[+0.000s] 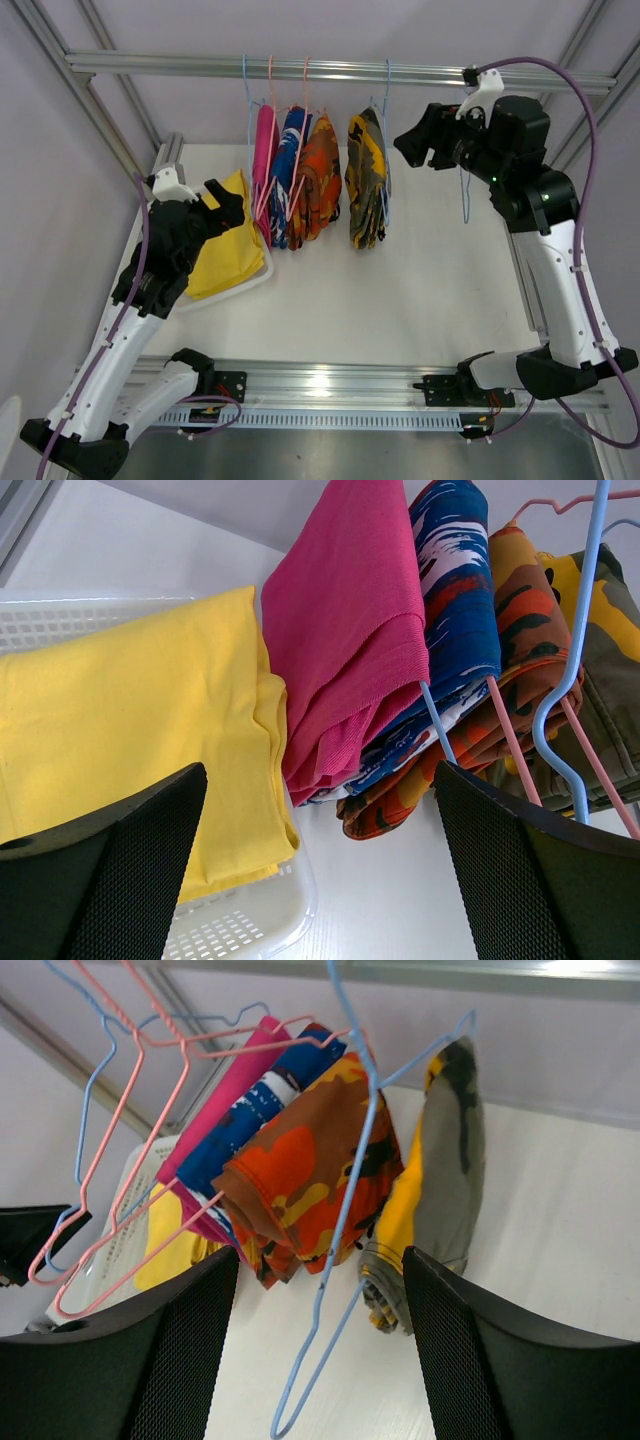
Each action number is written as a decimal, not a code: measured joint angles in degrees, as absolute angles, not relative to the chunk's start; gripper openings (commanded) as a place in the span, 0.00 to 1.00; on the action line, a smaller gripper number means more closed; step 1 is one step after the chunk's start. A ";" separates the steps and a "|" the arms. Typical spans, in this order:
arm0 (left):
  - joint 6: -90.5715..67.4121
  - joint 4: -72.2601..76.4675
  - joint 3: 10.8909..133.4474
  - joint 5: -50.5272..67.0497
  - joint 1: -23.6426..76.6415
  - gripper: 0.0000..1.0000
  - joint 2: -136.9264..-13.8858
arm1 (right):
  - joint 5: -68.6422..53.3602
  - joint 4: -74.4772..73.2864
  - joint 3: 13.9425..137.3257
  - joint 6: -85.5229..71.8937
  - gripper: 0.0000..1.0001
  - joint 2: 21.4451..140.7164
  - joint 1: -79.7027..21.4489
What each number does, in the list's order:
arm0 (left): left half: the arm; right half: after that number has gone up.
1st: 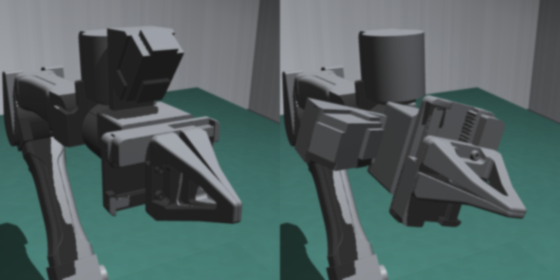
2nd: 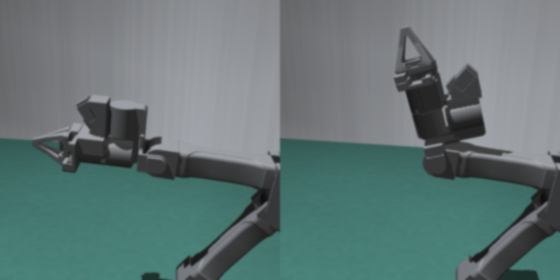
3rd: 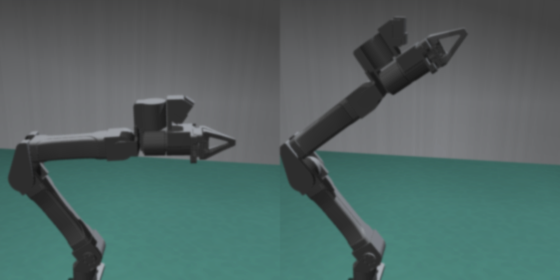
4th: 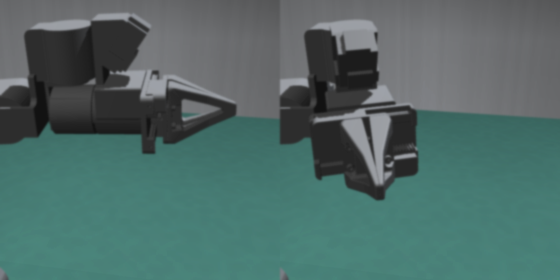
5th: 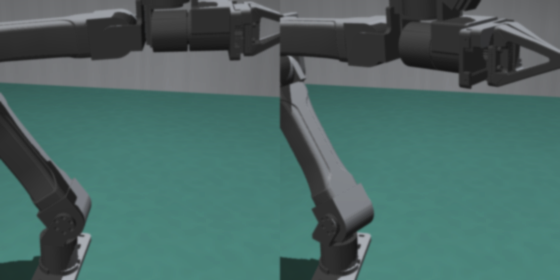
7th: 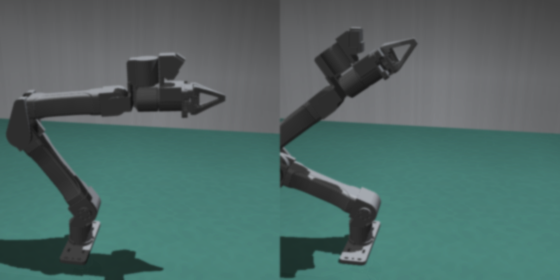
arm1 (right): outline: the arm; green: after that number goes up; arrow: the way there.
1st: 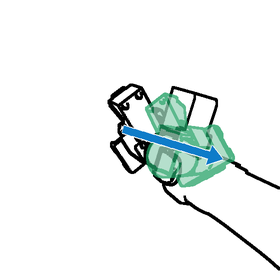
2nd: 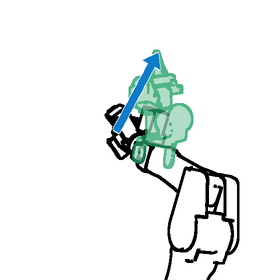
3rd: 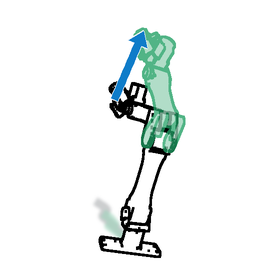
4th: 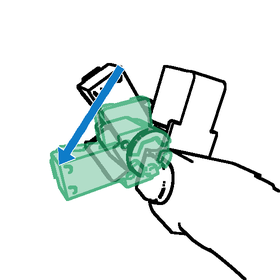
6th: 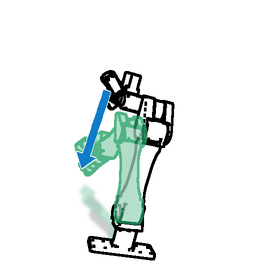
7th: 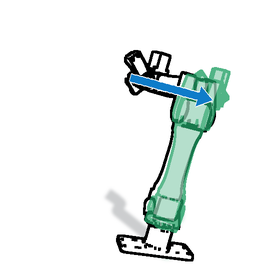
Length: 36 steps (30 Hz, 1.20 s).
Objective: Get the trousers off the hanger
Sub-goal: Pick up the hanger from the clothesline.
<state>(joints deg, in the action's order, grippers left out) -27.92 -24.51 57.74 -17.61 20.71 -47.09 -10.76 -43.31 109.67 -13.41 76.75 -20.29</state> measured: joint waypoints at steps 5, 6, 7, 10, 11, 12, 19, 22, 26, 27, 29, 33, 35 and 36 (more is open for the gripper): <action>-27.92 -24.51 57.74 -17.61 20.71 0.99 -47.07 | -12.97 -39.81 105.54 -13.76 0.70 78.87 -21.78; -27.90 -24.51 57.74 -17.61 20.71 0.99 -47.07 | -13.21 -39.20 104.90 -13.96 0.70 79.20 -21.82; -27.92 -24.51 57.74 -17.61 20.71 0.99 -47.07 | -13.50 -38.48 104.14 -14.13 0.70 79.57 -21.96; -27.90 -24.51 57.74 -17.61 20.71 0.99 -47.09 | -14.11 -36.67 102.04 -14.61 0.71 80.18 -22.00; -27.92 -24.51 57.74 -17.61 20.71 0.99 -47.09 | -14.28 -36.12 101.56 -14.79 0.71 80.38 -22.02; -27.92 -24.51 57.74 -17.61 20.71 0.99 -47.09 | -14.52 -35.31 100.99 -14.87 0.71 80.49 -22.02; -27.86 -24.51 57.74 -17.61 20.71 0.99 -47.07 | -17.72 -27.83 93.82 -16.64 0.71 80.95 -22.00; -27.86 -24.51 57.74 -17.56 20.71 1.00 -47.09 | -20.73 -23.75 89.93 -18.94 0.70 81.19 -21.56; -27.86 -24.51 57.74 -17.54 20.71 0.99 -47.16 | -24.97 -18.31 86.54 -22.06 0.70 81.47 -20.67; -27.86 -24.51 57.74 -17.54 20.71 0.99 -47.16 | -25.93 -17.04 85.93 -22.81 0.70 81.47 -20.36; -27.86 -24.51 57.74 -17.54 20.71 0.99 -47.20 | -28.62 -12.88 83.90 -25.28 0.70 81.47 -19.29; -27.86 -24.49 57.74 -17.45 20.71 0.99 -47.48 | -33.41 -5.82 80.62 -29.67 0.70 81.47 -16.88; -27.86 -24.51 57.74 -17.28 20.71 0.99 -47.72 | -35.35 -2.61 79.50 -31.75 0.69 81.47 -15.84; -27.86 -24.51 57.74 -17.23 20.71 0.99 -47.81 | -36.36 -0.82 78.87 -32.99 0.68 81.47 -15.31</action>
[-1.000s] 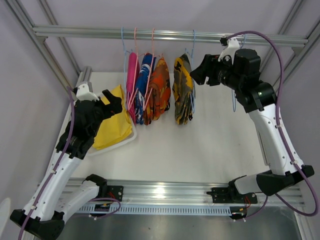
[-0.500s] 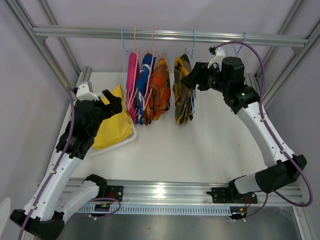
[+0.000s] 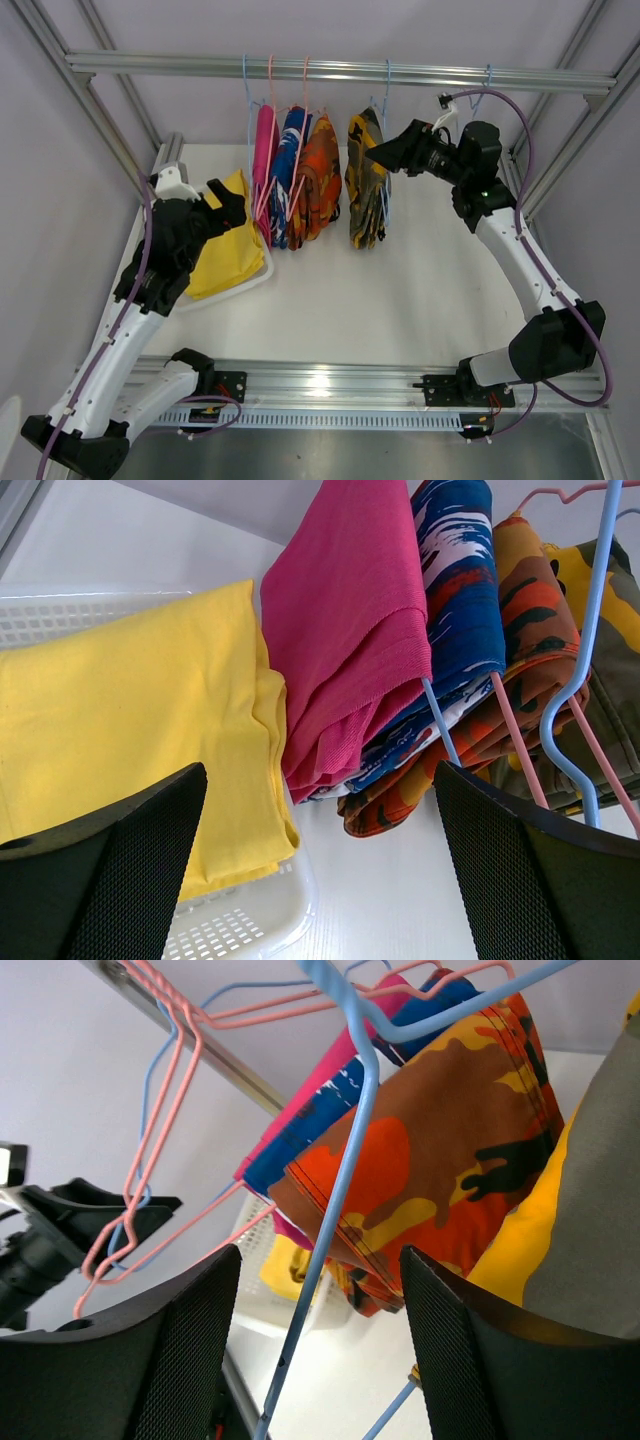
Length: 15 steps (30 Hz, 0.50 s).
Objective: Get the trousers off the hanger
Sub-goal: Pick up the hanger from the clothesline.
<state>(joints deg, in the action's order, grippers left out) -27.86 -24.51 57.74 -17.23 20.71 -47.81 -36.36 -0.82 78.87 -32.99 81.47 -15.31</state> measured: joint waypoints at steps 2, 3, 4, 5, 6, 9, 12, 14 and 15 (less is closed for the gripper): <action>-27.86 -24.51 57.74 -17.15 20.71 0.99 -47.99 | -38.26 3.01 77.49 -35.40 0.65 81.43 -14.33; -27.86 -24.49 57.74 -17.12 20.71 1.00 -48.01 | -39.11 5.02 76.62 -36.58 0.63 81.43 -13.93; -27.86 -24.51 57.74 -17.10 20.71 0.99 -48.03 | -40.07 6.72 75.83 -37.82 0.60 81.43 -13.61; -27.83 -24.49 57.74 -17.10 20.71 1.00 -48.03 | -40.97 8.43 75.13 -39.11 0.59 81.43 -13.41; -27.83 -24.49 57.74 -17.10 20.71 1.00 -48.03 | -41.65 9.56 74.67 -40.01 0.58 81.43 -13.32; -27.79 -24.49 57.74 -17.08 20.71 0.99 -48.05 | -44.14 13.39 73.84 -42.98 0.54 81.45 -13.21; -27.77 -24.49 57.74 -16.88 20.71 0.99 -48.07 | -46.13 16.53 73.80 -45.01 0.45 81.45 -13.21; -27.77 -24.49 57.74 -16.67 20.71 0.99 -48.07 | -46.94 18.04 73.12 -46.15 0.40 81.60 -13.21; -27.75 -24.49 57.74 -16.56 20.71 0.99 -48.07 | -47.29 18.65 72.90 -46.68 0.39 81.69 -13.21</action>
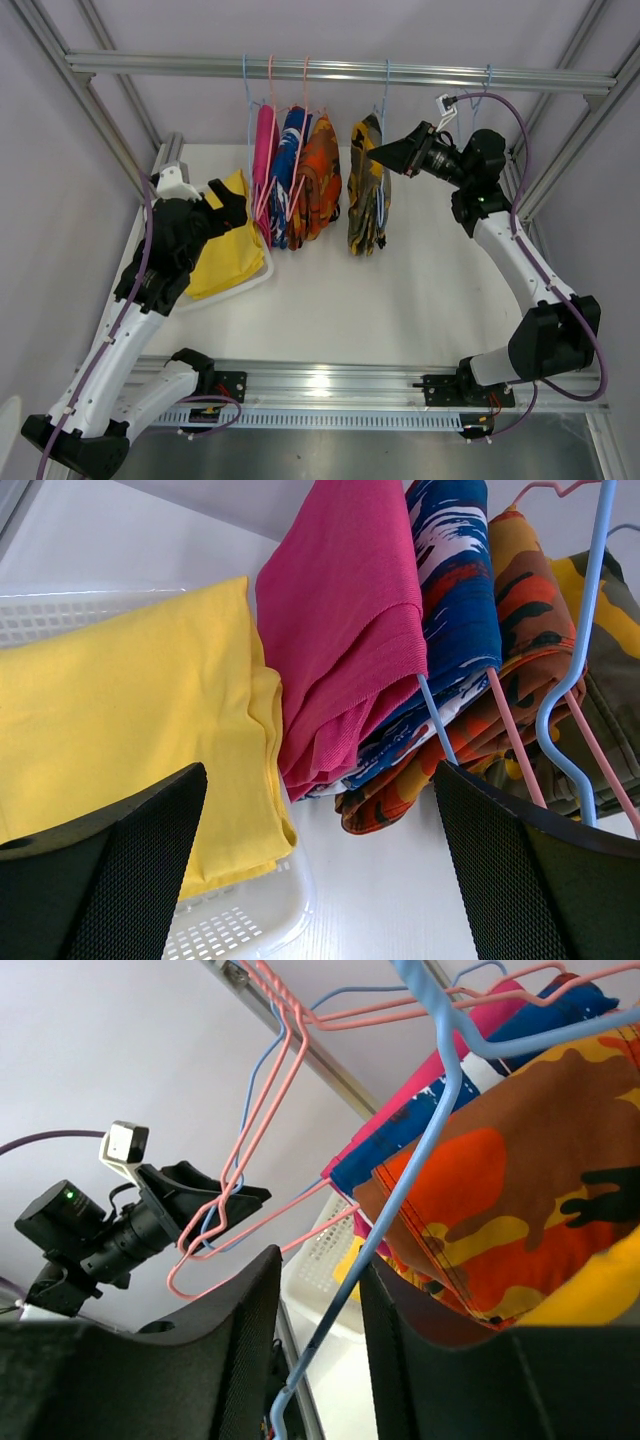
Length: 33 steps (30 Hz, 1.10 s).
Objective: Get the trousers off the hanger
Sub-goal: Pick up the hanger from the clothesline.
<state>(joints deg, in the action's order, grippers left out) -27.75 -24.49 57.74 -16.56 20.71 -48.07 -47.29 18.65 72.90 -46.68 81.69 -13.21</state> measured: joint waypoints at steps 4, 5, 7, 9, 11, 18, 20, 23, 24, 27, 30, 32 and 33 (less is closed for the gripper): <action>-27.35 -24.49 57.74 -16.27 20.71 1.00 -48.07 | -48.60 22.00 72.18 -49.36 0.28 82.08 -13.21; -27.31 -24.49 57.74 -16.27 20.71 1.00 -48.07 | -48.88 22.70 72.07 -49.80 0.27 82.24 -13.21; -27.31 -24.49 57.74 -16.25 20.71 0.99 -48.07 | -49.01 23.18 72.03 -50.98 0.24 82.52 -13.23; -27.27 -24.49 57.74 -16.25 20.71 0.99 -48.07 | -48.99 23.46 72.01 -51.96 0.20 82.87 -13.28; -27.00 -24.49 57.74 -16.21 20.71 0.99 -48.07 | -48.93 23.68 71.99 -52.10 0.15 83.29 -13.26; -26.89 -24.49 57.74 -16.03 20.71 0.99 -48.07 | -48.69 23.90 71.99 -52.12 0.00 83.94 -13.41; -26.89 -24.49 57.74 -15.99 20.71 1.00 -48.07 | -48.53 23.90 72.01 -52.14 0.00 83.94 -13.52; -26.87 -24.49 57.74 -15.79 20.71 0.99 -48.07 | -48.34 23.92 72.01 -52.49 0.00 83.96 -13.69; -26.87 -24.49 57.74 -15.77 20.71 1.00 -48.07 | -48.31 24.01 72.01 -52.69 0.00 83.96 -13.72; -26.87 -24.49 57.74 -15.73 20.71 0.99 -48.07 | -48.42 24.91 72.01 -53.78 0.00 84.36 -13.82; -26.87 -24.49 57.74 -15.66 20.71 1.00 -48.07 | -48.51 25.36 72.23 -54.43 0.00 84.68 -14.06; -26.89 -24.49 57.74 -15.62 20.71 1.00 -48.07 | -48.75 25.06 72.79 -54.46 0.00 84.82 -14.24; -26.87 -24.49 57.74 -15.59 20.71 0.99 -48.07 | -48.84 24.67 73.19 -54.46 0.00 84.82 -14.33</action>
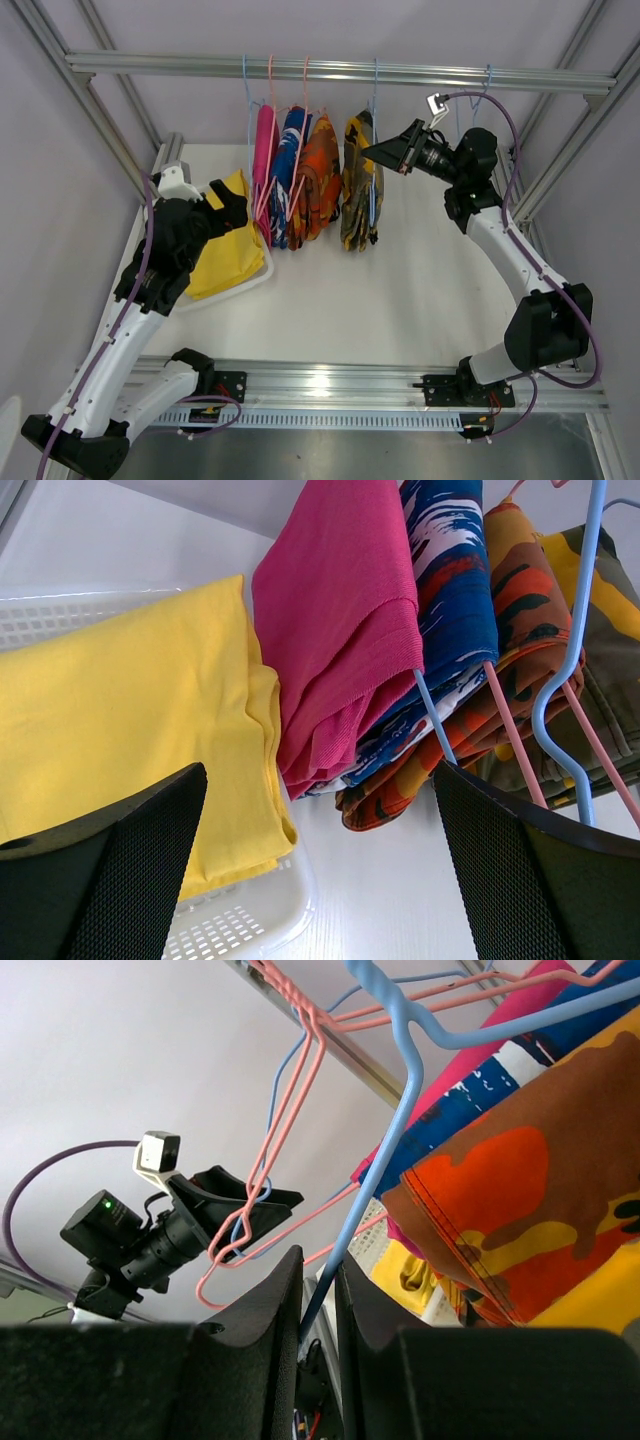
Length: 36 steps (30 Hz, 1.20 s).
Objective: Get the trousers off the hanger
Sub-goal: Pick up the hanger from the clothesline.
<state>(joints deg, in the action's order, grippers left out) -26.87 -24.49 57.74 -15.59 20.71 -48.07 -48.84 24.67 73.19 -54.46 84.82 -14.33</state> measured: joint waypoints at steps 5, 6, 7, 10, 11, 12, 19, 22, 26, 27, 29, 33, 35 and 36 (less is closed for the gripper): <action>-26.87 -24.49 57.74 -14.83 20.71 0.99 -48.14 | -49.04 22.17 75.94 -54.43 0.00 84.86 -14.50; -26.87 -24.49 57.74 -14.76 20.71 0.99 -48.14 | -49.04 21.65 76.51 -54.43 0.00 84.86 -14.52; -26.87 -24.49 57.74 -14.74 20.71 0.99 -48.16 | -49.04 21.23 77.03 -54.41 0.00 84.86 -14.57; -26.87 -24.49 57.74 -14.68 20.71 0.99 -48.25 | -48.97 20.88 78.13 -54.28 0.00 84.86 -14.61; -26.87 -24.49 57.74 -14.63 20.71 1.00 -48.27 | -48.93 20.88 78.37 -54.17 0.00 84.86 -14.61; -26.87 -24.49 57.74 -14.61 20.71 0.99 -48.31 | -48.93 20.88 78.54 -54.04 0.00 84.86 -14.61; -26.85 -24.49 57.74 -14.35 20.71 0.99 -48.34 | -48.29 20.18 79.09 -53.71 0.00 84.75 -14.68; -26.55 -24.40 57.74 -13.47 20.71 0.99 -48.34 | -47.13 17.12 79.09 -52.10 0.00 83.90 -15.11; -25.96 -23.83 57.74 -12.38 20.78 0.99 -48.25 | -44.62 12.49 78.98 -49.43 0.00 80.79 -16.16; -25.85 -23.64 57.74 -12.14 20.86 1.00 -48.18 | -43.99 11.38 78.85 -48.82 0.00 79.75 -16.45; -25.50 -23.18 57.74 -11.66 21.19 0.99 -48.03 | -42.52 8.80 78.37 -46.85 0.00 76.62 -17.37; -24.84 -22.72 57.74 -11.57 22.57 1.00 -47.94 | -40.99 6.37 77.76 -44.07 0.00 71.18 -18.44; -24.40 -22.70 57.74 -11.57 23.20 0.99 -47.94 | -40.95 5.61 77.93 -43.24 0.00 69.95 -18.52; -24.29 -22.65 57.74 -11.57 23.44 0.99 -47.94 | -40.95 5.37 78.13 -42.85 0.00 69.71 -18.55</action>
<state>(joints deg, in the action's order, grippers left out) -24.29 -22.65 57.74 -11.57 23.44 -47.94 -40.95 5.37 78.13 -42.85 69.71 -18.55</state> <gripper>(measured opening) 0.994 0.199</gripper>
